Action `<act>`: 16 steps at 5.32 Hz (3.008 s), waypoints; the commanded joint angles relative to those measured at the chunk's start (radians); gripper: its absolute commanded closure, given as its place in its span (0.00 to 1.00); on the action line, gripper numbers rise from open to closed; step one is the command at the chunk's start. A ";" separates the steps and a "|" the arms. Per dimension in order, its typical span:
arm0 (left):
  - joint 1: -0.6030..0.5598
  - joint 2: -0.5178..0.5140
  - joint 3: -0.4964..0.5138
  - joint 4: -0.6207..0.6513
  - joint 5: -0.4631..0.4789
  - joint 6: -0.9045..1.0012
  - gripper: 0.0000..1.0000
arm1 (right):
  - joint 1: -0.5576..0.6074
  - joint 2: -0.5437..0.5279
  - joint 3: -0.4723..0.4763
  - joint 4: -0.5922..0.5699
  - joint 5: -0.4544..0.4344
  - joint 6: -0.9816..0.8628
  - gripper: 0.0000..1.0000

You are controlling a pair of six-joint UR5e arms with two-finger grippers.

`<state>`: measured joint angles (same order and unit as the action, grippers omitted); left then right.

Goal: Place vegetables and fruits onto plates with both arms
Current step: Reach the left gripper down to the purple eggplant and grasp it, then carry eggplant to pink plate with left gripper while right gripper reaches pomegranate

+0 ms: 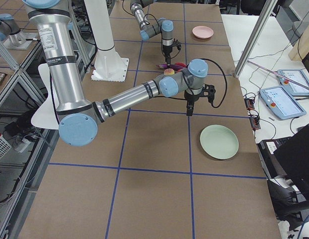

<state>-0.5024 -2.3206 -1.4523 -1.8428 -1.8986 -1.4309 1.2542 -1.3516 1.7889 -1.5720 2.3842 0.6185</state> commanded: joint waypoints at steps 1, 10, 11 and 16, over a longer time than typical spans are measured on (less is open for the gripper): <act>0.018 -0.002 0.013 -0.003 0.003 0.000 0.24 | -0.016 0.025 0.001 0.000 0.000 0.039 0.00; -0.340 0.119 -0.214 0.190 -0.152 0.244 1.00 | -0.362 0.323 -0.043 0.000 -0.245 0.488 0.00; -0.417 0.121 -0.200 0.303 -0.152 0.430 1.00 | -0.407 0.403 -0.109 0.000 -0.267 0.557 0.00; -0.663 0.122 0.284 0.075 -0.149 0.808 1.00 | -0.551 0.689 -0.506 0.116 -0.399 0.722 0.00</act>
<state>-1.1432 -2.1961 -1.2831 -1.6691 -2.0510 -0.6551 0.7206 -0.6892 1.3304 -1.4760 1.9942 1.3257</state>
